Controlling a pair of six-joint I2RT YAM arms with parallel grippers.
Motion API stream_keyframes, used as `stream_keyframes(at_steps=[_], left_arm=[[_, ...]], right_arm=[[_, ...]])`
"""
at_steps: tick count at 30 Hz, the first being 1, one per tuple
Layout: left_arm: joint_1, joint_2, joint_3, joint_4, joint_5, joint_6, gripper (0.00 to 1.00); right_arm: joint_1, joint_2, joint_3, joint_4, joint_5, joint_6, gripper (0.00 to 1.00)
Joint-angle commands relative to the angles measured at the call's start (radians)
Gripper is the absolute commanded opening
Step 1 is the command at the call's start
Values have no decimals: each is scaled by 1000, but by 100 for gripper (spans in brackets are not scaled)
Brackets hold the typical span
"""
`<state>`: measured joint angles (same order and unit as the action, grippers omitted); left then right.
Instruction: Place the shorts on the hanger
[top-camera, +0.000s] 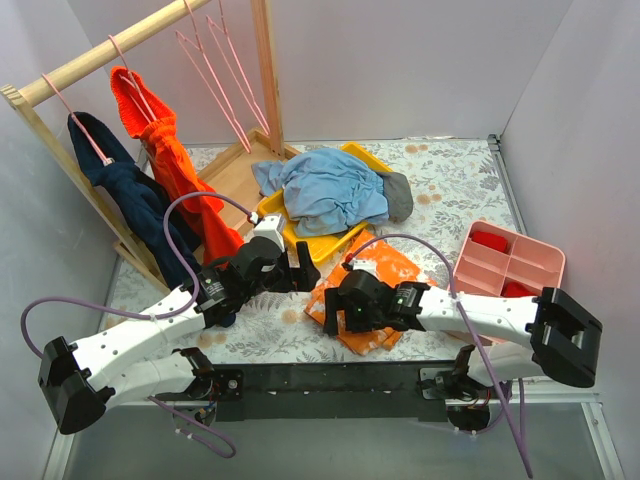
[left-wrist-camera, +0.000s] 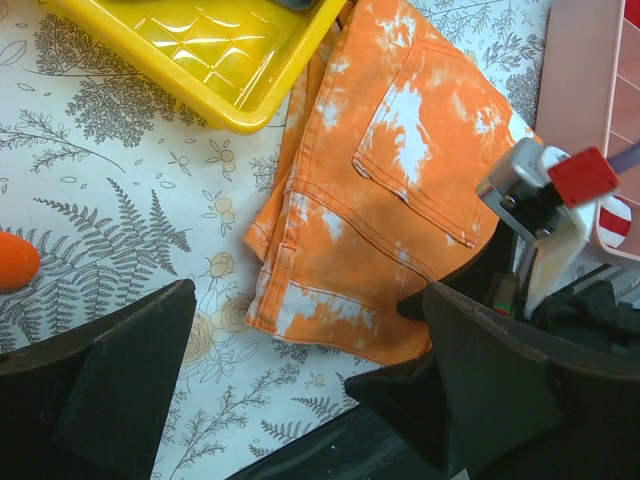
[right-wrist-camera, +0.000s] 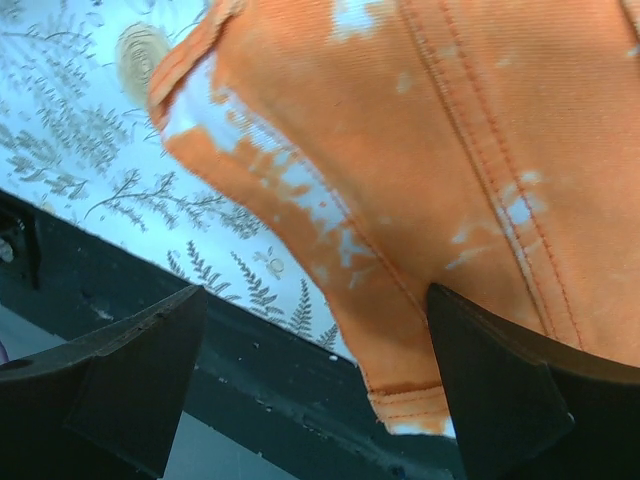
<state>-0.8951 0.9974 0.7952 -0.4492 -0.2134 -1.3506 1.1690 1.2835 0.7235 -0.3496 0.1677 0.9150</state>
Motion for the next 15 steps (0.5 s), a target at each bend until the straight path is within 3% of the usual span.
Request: stream_keyframes(at_steps=[1, 15], left_arm=[[-1, -16, 12, -11, 3, 2, 98], [-1, -16, 21, -28, -7, 8, 98]], right_arm=[[-90, 39, -39, 41, -19, 8, 99], [-489, 8, -93, 3, -39, -214, 99]])
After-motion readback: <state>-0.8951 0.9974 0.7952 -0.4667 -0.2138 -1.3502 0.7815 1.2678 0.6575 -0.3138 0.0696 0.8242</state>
